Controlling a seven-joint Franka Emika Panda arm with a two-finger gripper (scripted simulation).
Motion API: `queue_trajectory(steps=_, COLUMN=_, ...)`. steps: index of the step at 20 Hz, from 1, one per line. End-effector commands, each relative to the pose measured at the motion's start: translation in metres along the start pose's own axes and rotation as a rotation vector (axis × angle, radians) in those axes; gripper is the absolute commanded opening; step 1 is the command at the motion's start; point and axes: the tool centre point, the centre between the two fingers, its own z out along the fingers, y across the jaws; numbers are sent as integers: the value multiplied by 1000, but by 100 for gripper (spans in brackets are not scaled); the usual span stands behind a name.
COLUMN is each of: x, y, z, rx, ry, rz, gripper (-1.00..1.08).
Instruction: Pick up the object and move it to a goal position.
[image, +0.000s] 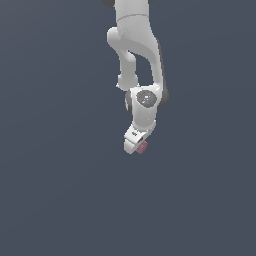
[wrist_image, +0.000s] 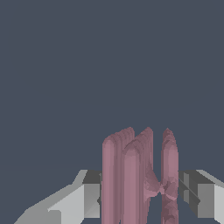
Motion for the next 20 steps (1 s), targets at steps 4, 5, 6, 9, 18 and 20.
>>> queue_trajectory(steps=4, x=-1, y=1, z=-2, rx=0, ry=0, rz=0, gripper=-100)
queue_trajectory(steps=5, x=-2, y=2, z=-4, rx=0, ry=0, rz=0, gripper=-100)
queue_trajectory(steps=6, x=-3, y=3, z=-6, rx=0, ry=0, rz=0, gripper=-100)
queue_trajectory(steps=9, x=-9, y=7, z=-16, rx=0, ry=0, rz=0, gripper=-100)
queue_trajectory(steps=18, x=-41, y=30, z=-77, rx=0, ry=0, rz=-1, gripper=-100)
queue_trajectory(steps=20, x=-50, y=38, z=-97, rx=1, ry=1, rz=-1, gripper=-100)
